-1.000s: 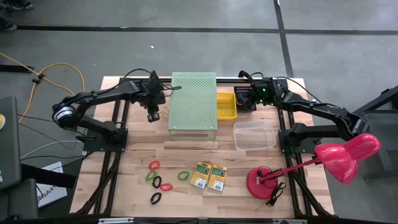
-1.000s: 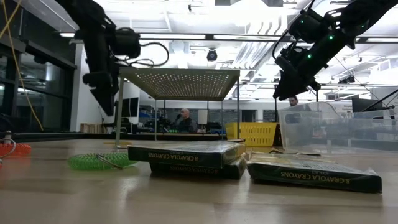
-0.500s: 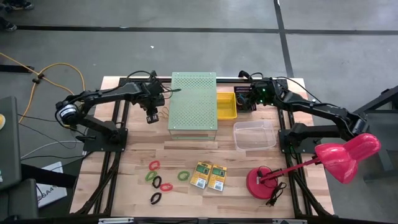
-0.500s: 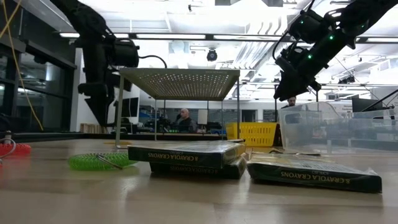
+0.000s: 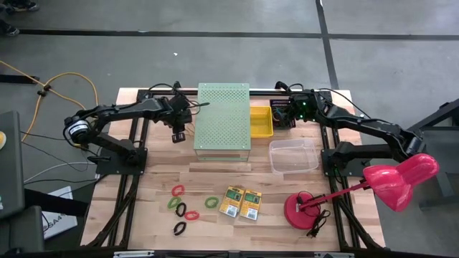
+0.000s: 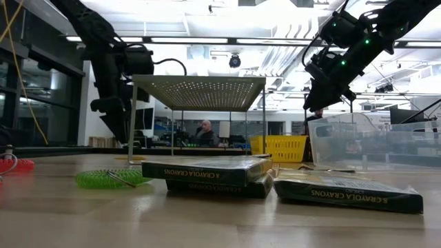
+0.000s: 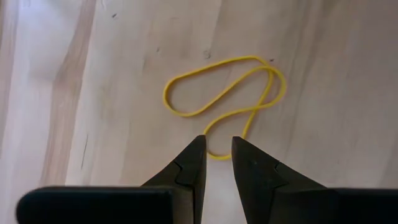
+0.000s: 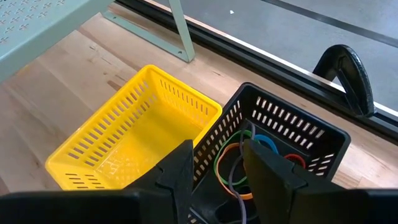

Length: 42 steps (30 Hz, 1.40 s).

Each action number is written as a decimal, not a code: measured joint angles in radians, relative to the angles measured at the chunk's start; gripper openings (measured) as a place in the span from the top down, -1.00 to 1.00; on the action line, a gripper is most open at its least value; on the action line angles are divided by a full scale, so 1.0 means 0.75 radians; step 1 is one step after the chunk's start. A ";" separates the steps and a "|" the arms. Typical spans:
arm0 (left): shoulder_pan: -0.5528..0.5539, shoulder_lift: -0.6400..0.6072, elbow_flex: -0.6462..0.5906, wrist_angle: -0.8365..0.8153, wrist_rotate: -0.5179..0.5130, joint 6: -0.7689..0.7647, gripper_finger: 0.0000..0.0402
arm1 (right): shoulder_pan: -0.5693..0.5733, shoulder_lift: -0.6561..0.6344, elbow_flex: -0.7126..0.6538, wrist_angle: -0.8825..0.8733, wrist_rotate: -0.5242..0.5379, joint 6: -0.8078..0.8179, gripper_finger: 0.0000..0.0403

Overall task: Pick & Place Office Desk Supplies
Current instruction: Put the yellow rubber band into the black bin

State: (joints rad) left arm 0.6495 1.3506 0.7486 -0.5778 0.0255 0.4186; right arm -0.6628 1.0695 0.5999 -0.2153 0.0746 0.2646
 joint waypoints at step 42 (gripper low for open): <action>0.002 0.168 -0.083 0.199 -0.087 -0.067 0.68 | 0.000 0.000 0.000 0.000 -0.009 0.001 0.36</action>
State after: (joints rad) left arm 0.6506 1.4769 0.6864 -0.4282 -0.0398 0.3687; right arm -0.6628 1.0695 0.5999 -0.2153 0.0677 0.2653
